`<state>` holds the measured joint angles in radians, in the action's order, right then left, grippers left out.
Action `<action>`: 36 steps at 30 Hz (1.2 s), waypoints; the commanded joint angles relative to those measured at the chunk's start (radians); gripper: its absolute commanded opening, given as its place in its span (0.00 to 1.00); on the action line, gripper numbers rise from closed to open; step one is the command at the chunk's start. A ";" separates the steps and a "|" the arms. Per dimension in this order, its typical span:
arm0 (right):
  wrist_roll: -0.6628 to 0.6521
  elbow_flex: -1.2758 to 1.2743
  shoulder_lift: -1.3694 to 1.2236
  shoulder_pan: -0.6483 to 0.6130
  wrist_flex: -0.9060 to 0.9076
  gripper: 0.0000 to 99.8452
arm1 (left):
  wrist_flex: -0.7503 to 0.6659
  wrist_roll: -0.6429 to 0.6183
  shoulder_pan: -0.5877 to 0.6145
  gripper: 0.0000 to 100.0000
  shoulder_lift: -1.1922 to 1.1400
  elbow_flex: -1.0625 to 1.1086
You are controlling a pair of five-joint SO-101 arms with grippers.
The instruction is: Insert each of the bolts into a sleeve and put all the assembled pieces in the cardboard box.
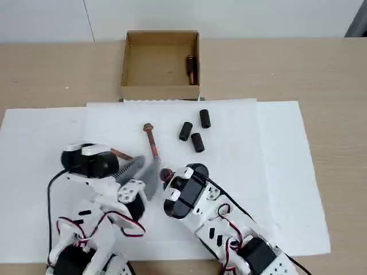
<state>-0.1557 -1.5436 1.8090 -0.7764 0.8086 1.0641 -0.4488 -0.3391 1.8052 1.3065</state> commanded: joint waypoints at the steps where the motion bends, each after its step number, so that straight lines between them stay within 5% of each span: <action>1: -0.009 0.046 0.007 0.056 -0.025 0.00 | -0.018 0.074 0.084 0.01 0.011 -0.038; 13: 0.103 0.063 0.007 0.292 0.027 0.00 | -0.121 0.397 0.318 0.01 0.011 0.237; 24: 0.227 0.232 -0.035 0.312 0.295 0.00 | -0.132 0.414 0.331 0.01 0.011 0.358; 36: 0.261 0.672 -0.645 0.344 0.252 0.00 | -0.132 0.411 0.333 0.01 0.011 0.358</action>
<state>0.0806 -1.0219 1.3042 -0.4603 1.1155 0.9551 -0.0422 -0.0092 1.8052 1.6671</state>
